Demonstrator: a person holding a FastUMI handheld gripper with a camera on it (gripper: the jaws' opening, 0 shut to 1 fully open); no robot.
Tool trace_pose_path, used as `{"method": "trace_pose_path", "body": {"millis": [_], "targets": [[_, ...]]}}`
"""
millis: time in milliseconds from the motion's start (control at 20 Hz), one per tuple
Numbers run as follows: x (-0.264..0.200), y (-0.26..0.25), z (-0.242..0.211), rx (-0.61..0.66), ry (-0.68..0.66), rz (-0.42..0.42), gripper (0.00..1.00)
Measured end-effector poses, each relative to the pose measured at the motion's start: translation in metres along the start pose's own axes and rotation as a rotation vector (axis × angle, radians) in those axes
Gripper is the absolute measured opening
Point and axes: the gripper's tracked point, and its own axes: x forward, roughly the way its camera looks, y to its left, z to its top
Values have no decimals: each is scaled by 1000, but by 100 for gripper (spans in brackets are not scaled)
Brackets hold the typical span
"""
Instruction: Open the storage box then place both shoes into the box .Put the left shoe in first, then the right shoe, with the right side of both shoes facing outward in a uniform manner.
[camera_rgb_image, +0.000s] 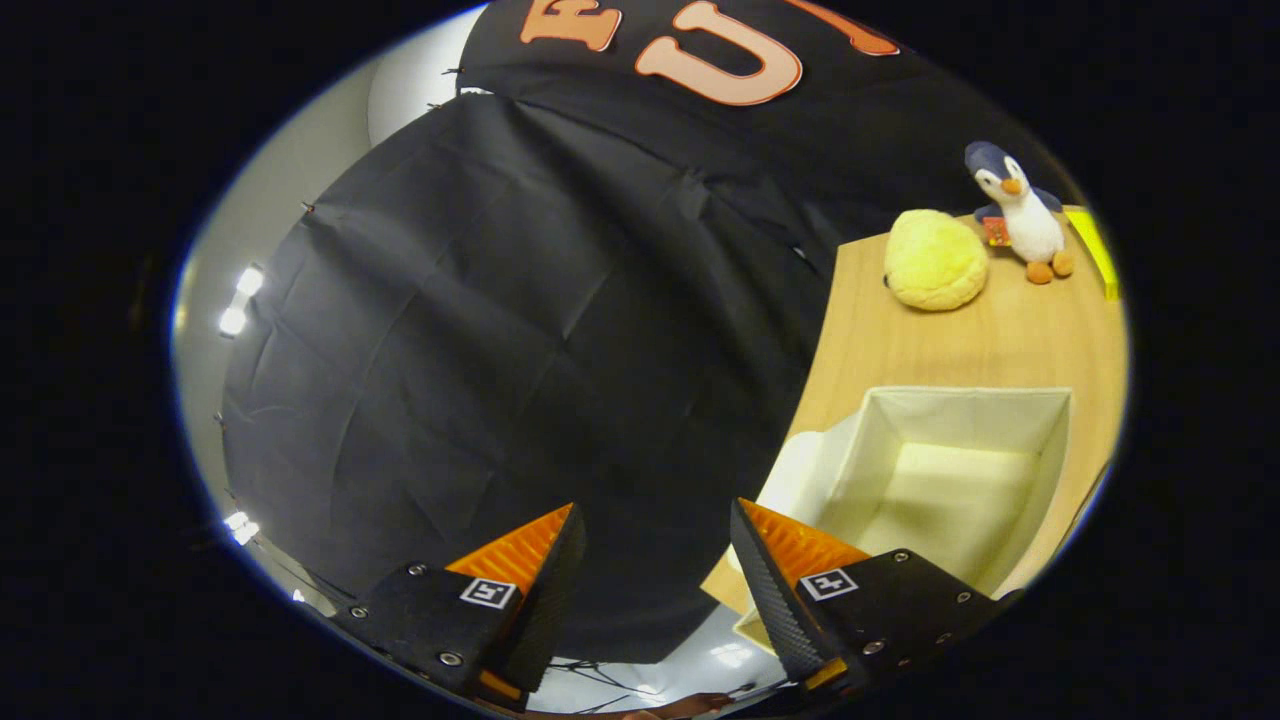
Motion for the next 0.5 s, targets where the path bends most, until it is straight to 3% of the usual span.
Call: {"method": "trace_pose_path", "body": {"millis": [200,500], "targets": [[-34,-70,-4,-36,-46,-143,88],[-100,-190,-22,-81,-60,-429,89]]}}
